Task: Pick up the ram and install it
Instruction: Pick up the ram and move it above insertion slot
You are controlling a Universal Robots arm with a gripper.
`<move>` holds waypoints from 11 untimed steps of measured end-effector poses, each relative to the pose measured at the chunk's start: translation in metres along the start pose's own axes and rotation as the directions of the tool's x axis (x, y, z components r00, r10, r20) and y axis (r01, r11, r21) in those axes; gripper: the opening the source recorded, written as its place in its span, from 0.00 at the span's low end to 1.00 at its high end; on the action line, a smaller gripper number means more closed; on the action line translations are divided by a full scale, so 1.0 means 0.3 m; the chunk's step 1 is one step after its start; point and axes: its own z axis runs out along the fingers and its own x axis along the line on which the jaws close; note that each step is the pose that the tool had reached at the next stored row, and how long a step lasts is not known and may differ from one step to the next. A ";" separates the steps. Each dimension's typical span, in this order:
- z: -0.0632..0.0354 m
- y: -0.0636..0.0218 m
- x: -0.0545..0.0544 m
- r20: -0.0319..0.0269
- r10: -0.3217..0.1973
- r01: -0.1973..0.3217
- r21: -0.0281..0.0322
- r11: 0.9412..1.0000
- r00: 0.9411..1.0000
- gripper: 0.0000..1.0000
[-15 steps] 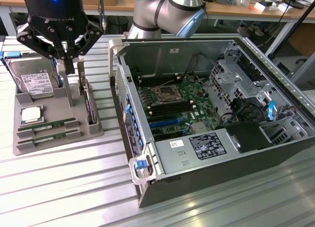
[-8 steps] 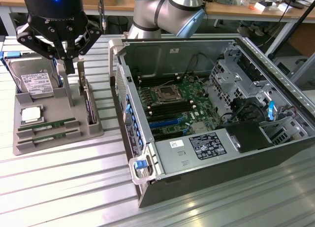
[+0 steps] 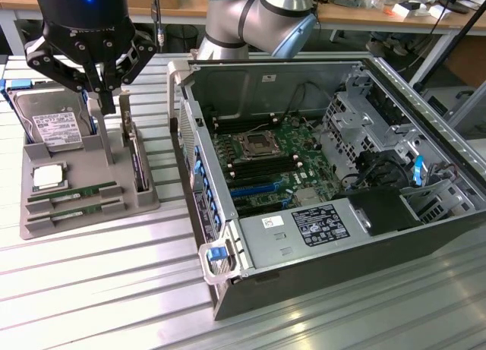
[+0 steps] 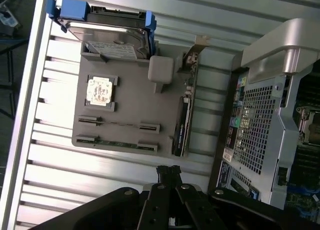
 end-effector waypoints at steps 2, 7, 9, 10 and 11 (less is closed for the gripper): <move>0.000 0.000 0.000 0.000 -0.008 0.008 0.000 1.000 1.000 0.10; 0.000 0.000 0.000 -0.002 -0.034 0.034 -0.001 0.999 0.999 0.10; 0.000 0.000 0.000 -0.002 -0.046 0.046 -0.001 0.999 0.999 0.10; 0.000 0.000 0.000 -0.002 -0.052 0.052 -0.001 0.999 0.999 0.10; 0.000 0.000 0.000 -0.002 -0.056 0.056 -0.001 0.998 0.998 0.10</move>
